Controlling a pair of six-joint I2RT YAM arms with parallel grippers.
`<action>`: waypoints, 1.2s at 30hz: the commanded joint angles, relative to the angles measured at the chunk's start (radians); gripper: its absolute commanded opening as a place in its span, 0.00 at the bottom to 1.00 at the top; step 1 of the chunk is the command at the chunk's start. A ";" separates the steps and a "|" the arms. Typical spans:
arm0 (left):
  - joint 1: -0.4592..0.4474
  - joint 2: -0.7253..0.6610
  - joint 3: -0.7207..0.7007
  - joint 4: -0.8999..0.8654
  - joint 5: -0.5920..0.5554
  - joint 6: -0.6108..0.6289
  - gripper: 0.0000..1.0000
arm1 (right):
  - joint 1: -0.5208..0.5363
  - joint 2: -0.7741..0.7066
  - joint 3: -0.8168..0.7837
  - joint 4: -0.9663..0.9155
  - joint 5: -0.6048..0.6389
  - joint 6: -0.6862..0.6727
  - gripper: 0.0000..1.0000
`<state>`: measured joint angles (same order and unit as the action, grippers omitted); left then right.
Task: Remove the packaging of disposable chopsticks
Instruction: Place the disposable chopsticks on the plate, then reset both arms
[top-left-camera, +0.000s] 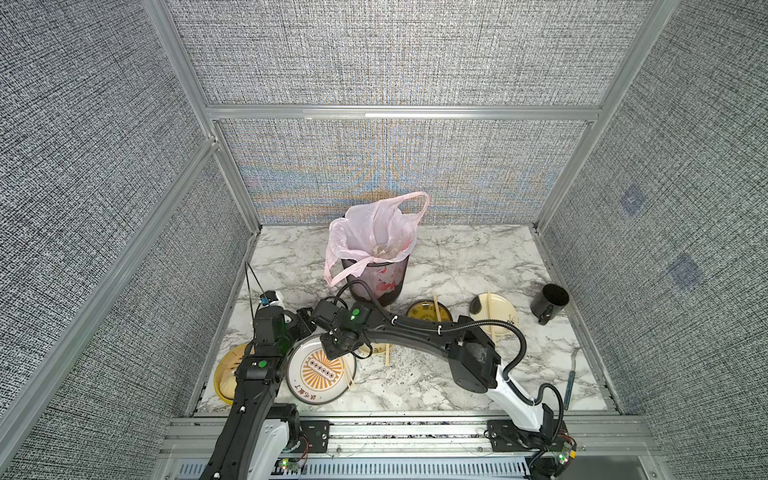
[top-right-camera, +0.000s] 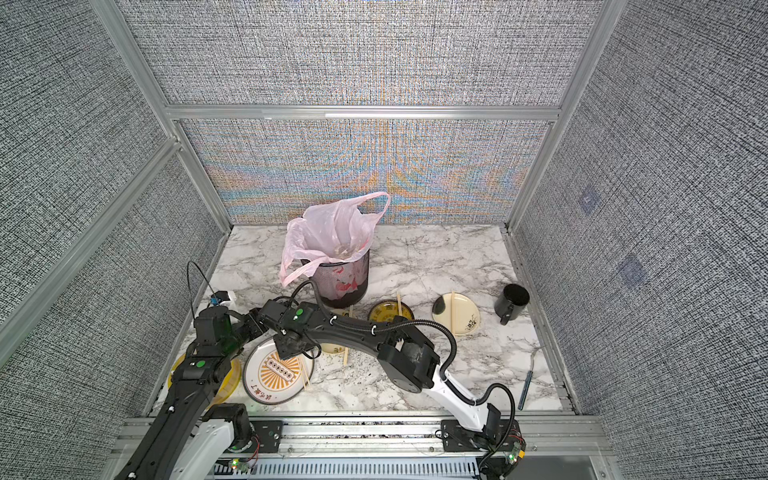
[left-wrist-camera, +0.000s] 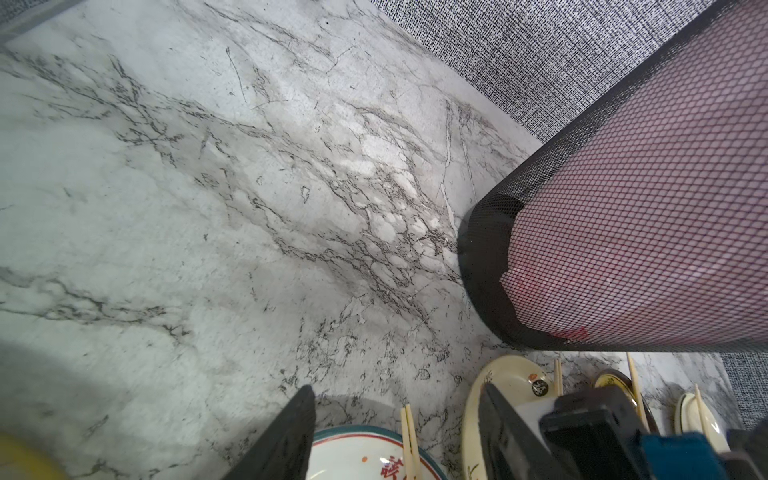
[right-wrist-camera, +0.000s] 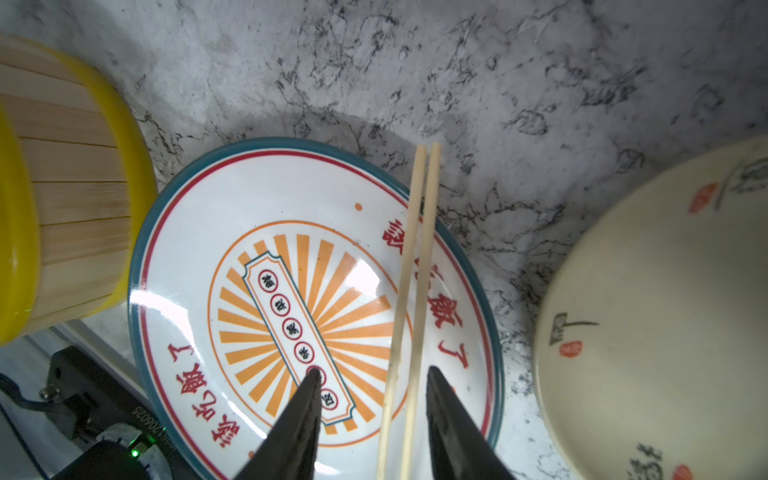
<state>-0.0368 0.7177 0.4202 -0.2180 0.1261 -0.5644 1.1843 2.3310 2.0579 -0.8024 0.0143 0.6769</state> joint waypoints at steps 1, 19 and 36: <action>0.000 -0.006 -0.004 0.006 -0.009 0.008 0.63 | 0.012 -0.034 -0.035 0.024 0.061 -0.025 0.43; 0.002 -0.216 -0.025 0.024 0.085 0.030 1.00 | 0.142 -0.576 -0.602 0.324 0.447 -0.217 0.62; 0.000 -0.091 0.081 0.150 -0.044 0.066 1.00 | -0.435 -1.524 -1.339 0.697 0.431 -0.565 0.98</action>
<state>-0.0376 0.6025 0.5014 -0.1413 0.1310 -0.5480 0.8341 0.8696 0.7647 -0.2043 0.5152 0.1940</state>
